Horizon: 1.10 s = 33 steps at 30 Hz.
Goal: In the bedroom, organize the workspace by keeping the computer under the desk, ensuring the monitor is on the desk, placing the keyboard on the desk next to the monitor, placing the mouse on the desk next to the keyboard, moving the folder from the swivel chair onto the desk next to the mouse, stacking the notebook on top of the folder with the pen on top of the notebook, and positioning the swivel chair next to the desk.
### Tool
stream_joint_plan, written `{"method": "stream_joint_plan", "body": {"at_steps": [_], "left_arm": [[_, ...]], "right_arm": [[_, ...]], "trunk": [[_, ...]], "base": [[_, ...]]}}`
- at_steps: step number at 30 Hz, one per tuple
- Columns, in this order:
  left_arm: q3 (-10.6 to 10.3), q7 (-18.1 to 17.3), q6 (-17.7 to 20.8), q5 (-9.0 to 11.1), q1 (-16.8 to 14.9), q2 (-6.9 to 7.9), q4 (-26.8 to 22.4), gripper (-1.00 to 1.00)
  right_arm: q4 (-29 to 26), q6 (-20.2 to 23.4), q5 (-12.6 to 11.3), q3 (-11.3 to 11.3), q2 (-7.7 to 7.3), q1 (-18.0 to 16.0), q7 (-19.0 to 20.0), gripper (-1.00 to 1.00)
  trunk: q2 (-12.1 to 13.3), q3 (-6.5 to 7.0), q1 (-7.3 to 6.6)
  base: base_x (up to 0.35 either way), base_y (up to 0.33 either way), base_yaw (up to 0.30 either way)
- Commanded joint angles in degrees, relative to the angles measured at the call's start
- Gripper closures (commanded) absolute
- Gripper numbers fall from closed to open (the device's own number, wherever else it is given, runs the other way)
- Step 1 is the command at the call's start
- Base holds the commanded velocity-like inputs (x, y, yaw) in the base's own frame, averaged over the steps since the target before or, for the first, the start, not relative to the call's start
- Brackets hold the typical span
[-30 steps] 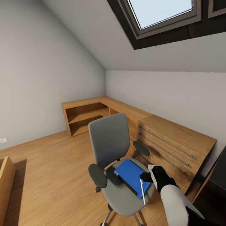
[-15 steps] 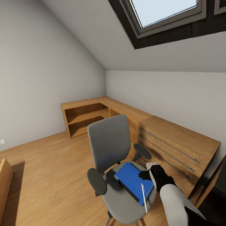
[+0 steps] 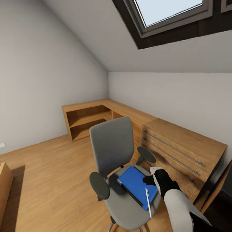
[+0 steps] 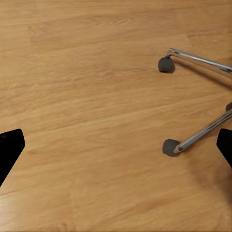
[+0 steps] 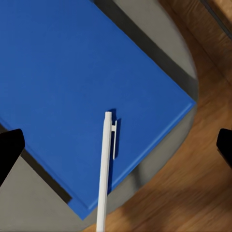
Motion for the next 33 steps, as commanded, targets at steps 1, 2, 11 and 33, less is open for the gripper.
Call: {"method": "stream_joint_plan", "body": {"at_steps": [1,2,11,33], "left_arm": [[0.10,-0.38,-0.11,0.53,-0.03,-0.02,0.03,-1.00],[0.10,-0.36,-0.11,0.53,-0.04,-0.02,0.03,-1.00],[0.10,-0.29,-0.11,0.53,-0.03,-0.02,0.03,-1.00],[0.10,-0.29,-0.11,0.53,-0.03,-0.02,0.03,-1.00]], "right_arm": [[-0.14,0.19,0.61,-0.44,0.09,-0.04,0.49,-1.00],[-0.14,0.20,0.61,-0.45,0.10,-0.04,0.50,-1.00],[0.27,0.17,0.60,-0.51,0.23,-0.05,0.46,-1.00],[0.93,1.79,0.65,-0.76,0.23,-0.08,0.16,-1.00]], "trunk": [[-0.45,-0.25,0.22],[-0.85,-0.43,0.44],[-4.46,-2.04,2.42],[-12.48,-5.63,6.81]], "base": [[0.000,0.000,0.000],[0.000,0.000,0.000],[0.000,0.000,0.000],[0.000,0.000,0.000]]}}
